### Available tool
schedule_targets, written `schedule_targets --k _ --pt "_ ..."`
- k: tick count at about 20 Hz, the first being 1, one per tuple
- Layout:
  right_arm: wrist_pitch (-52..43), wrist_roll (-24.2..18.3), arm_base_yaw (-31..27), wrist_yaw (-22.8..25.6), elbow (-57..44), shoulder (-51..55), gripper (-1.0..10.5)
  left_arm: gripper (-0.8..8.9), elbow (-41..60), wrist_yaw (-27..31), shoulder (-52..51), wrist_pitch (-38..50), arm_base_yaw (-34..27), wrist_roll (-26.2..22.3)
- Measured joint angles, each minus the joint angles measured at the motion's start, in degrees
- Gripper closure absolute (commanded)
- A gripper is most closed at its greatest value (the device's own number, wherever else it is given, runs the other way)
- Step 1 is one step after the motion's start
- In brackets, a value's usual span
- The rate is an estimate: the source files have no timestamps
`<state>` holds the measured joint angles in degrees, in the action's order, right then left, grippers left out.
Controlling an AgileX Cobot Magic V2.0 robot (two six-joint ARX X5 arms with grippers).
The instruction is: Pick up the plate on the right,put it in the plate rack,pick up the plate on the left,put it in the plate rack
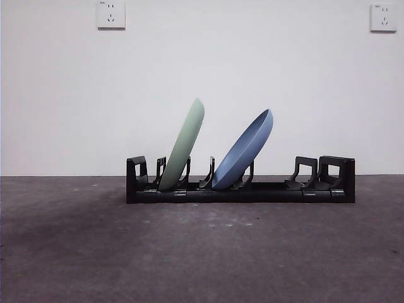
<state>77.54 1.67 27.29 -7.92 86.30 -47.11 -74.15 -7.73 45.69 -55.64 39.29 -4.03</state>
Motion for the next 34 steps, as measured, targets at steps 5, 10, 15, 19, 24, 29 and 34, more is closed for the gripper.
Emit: schedule_targets --k 5,10,15,19,24,29,34 --pt "0.0 0.0 0.0 0.0 0.0 0.0 6.7 6.68 0.0 0.0 -1.6 -1.3 0.0 0.3" --pt "0.0 0.0 0.0 0.0 0.0 0.0 9.6 8.21 0.0 0.0 -0.4 -2.3 0.0 0.3" --pt "0.0 0.2 0.0 0.0 0.0 0.0 9.4 8.17 0.0 0.0 0.1 -2.3 0.0 0.7" --pt "0.0 0.9 0.0 0.0 0.0 -0.2 9.4 8.17 0.0 0.0 0.5 -2.3 0.0 0.7" --pt "0.0 0.9 0.0 0.7 0.0 -1.3 9.4 8.17 0.0 0.0 2.0 -2.3 0.0 0.7" --pt "0.0 0.9 0.0 0.7 0.0 -3.1 9.4 8.17 0.0 0.1 4.5 -1.6 0.0 0.6" --pt "0.0 0.9 0.0 0.7 0.0 -5.8 9.4 8.17 0.0 5.8 6.3 8.8 -0.9 -2.9"
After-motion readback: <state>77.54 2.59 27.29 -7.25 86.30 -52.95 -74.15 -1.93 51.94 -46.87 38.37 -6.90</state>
